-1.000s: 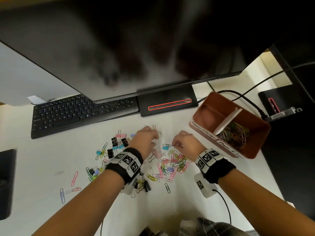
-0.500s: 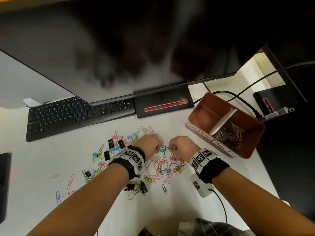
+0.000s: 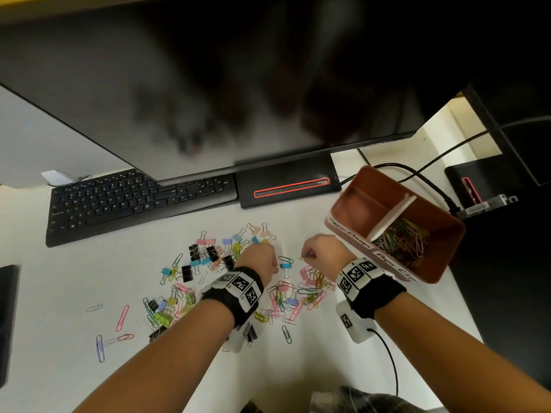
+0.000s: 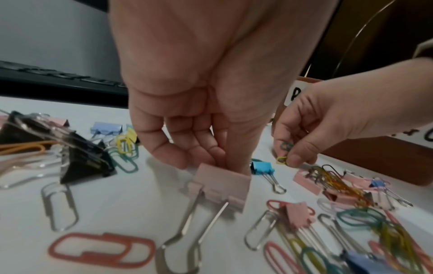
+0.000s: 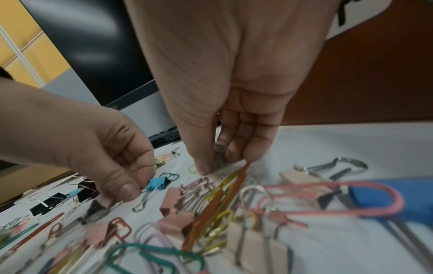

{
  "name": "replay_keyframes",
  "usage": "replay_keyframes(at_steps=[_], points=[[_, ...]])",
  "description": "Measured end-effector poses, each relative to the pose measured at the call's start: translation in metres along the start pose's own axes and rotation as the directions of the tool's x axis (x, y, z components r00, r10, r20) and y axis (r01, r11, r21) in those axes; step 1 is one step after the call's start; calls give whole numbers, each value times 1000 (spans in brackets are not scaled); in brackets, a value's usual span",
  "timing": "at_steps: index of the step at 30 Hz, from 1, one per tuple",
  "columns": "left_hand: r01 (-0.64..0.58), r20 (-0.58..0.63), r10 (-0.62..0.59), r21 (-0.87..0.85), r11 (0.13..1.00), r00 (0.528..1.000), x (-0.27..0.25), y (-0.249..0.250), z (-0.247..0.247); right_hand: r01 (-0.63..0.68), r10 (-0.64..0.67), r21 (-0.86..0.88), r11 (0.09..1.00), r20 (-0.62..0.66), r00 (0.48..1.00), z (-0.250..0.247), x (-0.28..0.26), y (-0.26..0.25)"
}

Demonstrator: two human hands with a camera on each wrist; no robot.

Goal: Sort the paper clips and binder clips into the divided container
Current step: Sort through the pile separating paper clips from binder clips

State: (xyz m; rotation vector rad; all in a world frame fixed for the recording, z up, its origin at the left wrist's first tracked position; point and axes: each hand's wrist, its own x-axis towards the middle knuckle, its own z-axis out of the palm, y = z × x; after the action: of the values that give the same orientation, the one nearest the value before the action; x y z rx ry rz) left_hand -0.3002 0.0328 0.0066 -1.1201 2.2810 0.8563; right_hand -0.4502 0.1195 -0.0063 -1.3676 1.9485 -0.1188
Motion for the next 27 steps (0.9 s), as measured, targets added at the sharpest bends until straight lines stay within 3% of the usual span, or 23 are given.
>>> replay_keyframes(at_steps=[5,8,13,17,21,23,27], points=[[-38,-36,37,-32,999,999,0,-6,-10,37,-37,4,999,1,999,-2,2,-11],[-86,-151,60,-173,981,987,-8,-18,-21,63,-63,65,996,-12,998,6,9,-25],[-202,-317,118,-246,948,941,-44,-40,-39,36,-32,-48,998,87,996,17,20,-42],[-187,-277,100,-306,934,956,-80,-51,-29,35,-27,-104,994,81,996,18,24,-44],[-62,-137,11,-379,923,991,-99,-47,2,20,-16,-95,995,34,999,16,21,-45],[-14,-91,-19,-348,938,996,-99,-39,18,16,-12,-120,993,40,999,14,18,-45],[-5,-110,-18,-204,979,994,-92,-19,43,53,-47,-135,989,48,998,10,5,-41]])
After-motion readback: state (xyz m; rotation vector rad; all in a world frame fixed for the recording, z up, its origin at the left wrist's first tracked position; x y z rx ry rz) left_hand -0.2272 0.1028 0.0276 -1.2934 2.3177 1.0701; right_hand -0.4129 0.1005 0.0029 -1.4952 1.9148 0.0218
